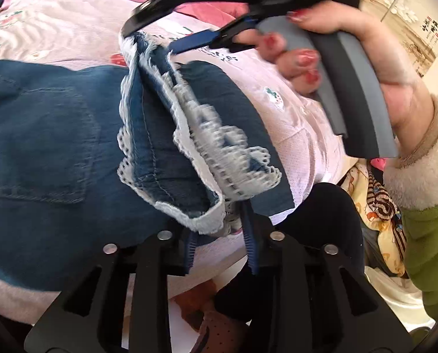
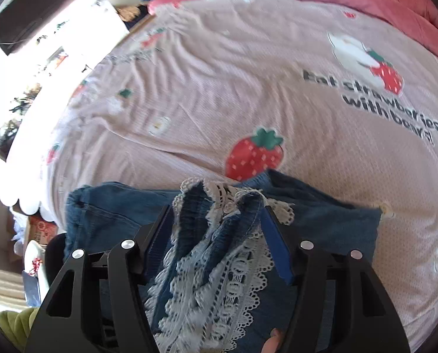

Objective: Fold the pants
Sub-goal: 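Lay the lace leg over the pants with the right gripper while the left gripper grasps the fold, then release the lace leg with the right gripper and smooth it flat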

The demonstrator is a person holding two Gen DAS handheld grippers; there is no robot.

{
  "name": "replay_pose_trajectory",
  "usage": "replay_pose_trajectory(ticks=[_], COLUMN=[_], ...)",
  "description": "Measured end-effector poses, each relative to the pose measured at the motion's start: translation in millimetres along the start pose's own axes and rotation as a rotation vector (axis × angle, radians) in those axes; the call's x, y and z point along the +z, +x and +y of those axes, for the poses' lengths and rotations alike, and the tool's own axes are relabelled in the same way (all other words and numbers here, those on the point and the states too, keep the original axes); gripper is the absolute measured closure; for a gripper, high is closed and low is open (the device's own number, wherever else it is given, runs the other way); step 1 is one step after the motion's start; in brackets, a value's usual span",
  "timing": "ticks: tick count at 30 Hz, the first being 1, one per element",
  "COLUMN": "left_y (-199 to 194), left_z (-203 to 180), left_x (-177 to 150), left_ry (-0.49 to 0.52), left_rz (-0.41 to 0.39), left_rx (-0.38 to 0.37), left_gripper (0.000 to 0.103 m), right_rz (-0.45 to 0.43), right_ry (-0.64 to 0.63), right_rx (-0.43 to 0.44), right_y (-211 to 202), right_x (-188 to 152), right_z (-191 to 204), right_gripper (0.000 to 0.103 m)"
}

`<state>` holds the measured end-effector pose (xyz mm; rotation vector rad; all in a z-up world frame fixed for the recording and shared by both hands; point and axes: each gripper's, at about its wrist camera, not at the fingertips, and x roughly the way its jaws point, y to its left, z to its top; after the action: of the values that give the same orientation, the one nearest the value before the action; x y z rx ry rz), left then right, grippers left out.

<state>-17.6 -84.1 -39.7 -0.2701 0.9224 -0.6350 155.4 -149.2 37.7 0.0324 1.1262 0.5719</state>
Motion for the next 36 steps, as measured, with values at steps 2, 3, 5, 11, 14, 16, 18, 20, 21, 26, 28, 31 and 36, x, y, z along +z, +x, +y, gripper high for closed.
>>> replay_pose_trajectory(ticks=[2,3,5,11,14,16,18,20,21,26,28,31,36], left_y=[-8,-14,-27,-72,-72,-63,-49,-34,-26,-13,-15,-16,-20], left_z=[5,8,13,24,18,8,-1,-2,-2,8,11,12,17], left_x=[-2,-4,-5,1,14,22,28,29,29,21,18,15,12], left_ry=[-0.017,-0.02,-0.021,0.008,0.044,0.08,0.116,0.117,0.119,0.116,0.107,0.111,0.102], left_rz=[-0.009,-0.013,-0.03,-0.111,-0.121,-0.115,-0.089,-0.047,-0.025,0.011,0.009,0.004,0.004], left_rx=[0.012,0.013,0.027,0.106,0.114,0.126,0.144,0.155,0.159,0.186,0.179,0.189,0.196], left_gripper=[0.065,0.063,0.056,0.038,0.038,0.043,0.056,0.08,0.084,0.096,0.096,0.095,0.095], right_rz=[-0.036,-0.043,-0.05,-0.037,-0.028,-0.021,-0.003,0.04,0.059,0.035,-0.003,-0.037,0.037], right_ry=[-0.003,-0.004,-0.004,-0.024,-0.037,-0.044,-0.061,-0.086,-0.096,-0.102,-0.09,-0.121,-0.164], right_rx=[0.021,0.023,0.008,-0.023,-0.011,0.001,-0.017,-0.077,-0.097,-0.058,-0.012,0.03,-0.042], right_y=[-13,-15,-21,-14,-4,6,16,29,36,32,19,8,39], right_x=[-1,-1,-4,-3,-1,4,7,9,8,3,2,4,6], right_z=[-3,-3,-11,-27,-25,-20,-15,-12,-12,-14,-10,6,10], right_gripper=[0.037,0.036,0.036,0.036,0.036,0.036,0.037,0.052,0.068,0.097,0.099,0.099,0.097])
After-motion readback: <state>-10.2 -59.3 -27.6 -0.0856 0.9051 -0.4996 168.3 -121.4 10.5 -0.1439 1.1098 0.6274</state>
